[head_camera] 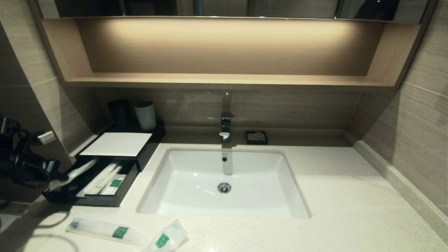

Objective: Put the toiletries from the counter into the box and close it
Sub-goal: Place the bathroom toiletry into the drawer

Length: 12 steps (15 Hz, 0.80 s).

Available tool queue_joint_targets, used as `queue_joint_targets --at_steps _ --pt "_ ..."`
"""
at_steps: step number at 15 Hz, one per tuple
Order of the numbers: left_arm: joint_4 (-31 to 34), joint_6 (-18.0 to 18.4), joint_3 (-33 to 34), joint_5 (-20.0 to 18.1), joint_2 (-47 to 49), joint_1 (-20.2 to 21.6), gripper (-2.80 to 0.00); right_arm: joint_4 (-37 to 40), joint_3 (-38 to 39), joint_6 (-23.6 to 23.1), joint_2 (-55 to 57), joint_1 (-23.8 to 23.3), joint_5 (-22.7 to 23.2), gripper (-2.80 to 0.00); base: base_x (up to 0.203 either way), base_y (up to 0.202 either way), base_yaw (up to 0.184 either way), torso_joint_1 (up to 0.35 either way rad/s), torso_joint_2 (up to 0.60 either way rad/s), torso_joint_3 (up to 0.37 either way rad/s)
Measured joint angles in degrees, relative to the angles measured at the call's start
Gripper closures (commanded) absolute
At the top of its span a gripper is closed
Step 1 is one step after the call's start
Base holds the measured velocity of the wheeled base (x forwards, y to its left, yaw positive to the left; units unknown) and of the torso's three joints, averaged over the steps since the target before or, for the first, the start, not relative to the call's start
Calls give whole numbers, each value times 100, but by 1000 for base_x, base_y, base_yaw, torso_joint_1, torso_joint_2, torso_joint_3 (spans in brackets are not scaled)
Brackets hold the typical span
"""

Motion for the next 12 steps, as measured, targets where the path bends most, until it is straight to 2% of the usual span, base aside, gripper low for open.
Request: queue_joint_targets --at_steps 3,12 --pt "-2 -145 -131 4 48 -92 0 0 0 1 0 0 0 0 0 0 0 0 0 0" --pt "-79 -172 -172 -11 235 -170 0 0 0 -2 0 0 0 0 0 0 0 0 0 0"
